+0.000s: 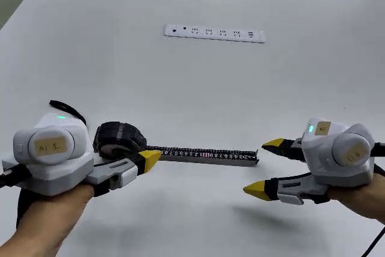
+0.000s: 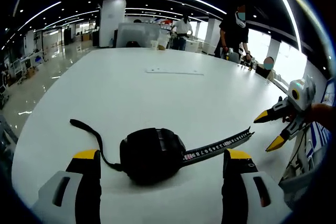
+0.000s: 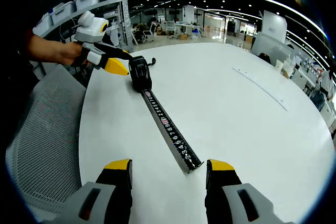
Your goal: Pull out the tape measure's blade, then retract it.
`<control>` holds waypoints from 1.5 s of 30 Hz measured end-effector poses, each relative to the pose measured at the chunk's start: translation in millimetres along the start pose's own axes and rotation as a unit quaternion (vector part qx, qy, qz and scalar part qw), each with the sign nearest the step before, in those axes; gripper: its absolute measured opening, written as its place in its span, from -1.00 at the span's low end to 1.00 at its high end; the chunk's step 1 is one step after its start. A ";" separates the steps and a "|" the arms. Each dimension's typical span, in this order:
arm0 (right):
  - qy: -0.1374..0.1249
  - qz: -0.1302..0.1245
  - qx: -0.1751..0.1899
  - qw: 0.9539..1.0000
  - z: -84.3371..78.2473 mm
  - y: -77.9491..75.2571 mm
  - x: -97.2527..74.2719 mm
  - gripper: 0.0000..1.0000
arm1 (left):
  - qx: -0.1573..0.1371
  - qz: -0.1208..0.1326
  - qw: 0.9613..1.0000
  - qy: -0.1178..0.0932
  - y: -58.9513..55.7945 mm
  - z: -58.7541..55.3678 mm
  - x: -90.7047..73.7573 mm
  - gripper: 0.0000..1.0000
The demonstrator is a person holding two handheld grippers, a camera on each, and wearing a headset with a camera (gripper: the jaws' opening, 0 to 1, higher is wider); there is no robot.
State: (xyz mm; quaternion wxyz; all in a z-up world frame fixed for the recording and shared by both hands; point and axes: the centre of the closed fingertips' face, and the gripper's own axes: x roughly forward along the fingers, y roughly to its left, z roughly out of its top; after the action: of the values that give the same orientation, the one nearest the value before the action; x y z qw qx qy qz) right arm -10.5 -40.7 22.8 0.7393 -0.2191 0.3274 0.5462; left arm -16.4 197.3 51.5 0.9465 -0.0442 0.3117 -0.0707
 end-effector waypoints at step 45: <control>0.023 0.048 -0.080 0.995 -18.7 -30.1 29.9 -0.66 | -0.043 0.034 0.998 0.012 13.5 -5.0 29.8 0.21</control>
State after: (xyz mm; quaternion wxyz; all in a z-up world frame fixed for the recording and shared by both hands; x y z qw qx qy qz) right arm 19.1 -42.9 -12.7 0.6848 -0.2739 0.3097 0.6001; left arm 5.8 205.6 28.4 0.9417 -0.0735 0.3272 -0.0259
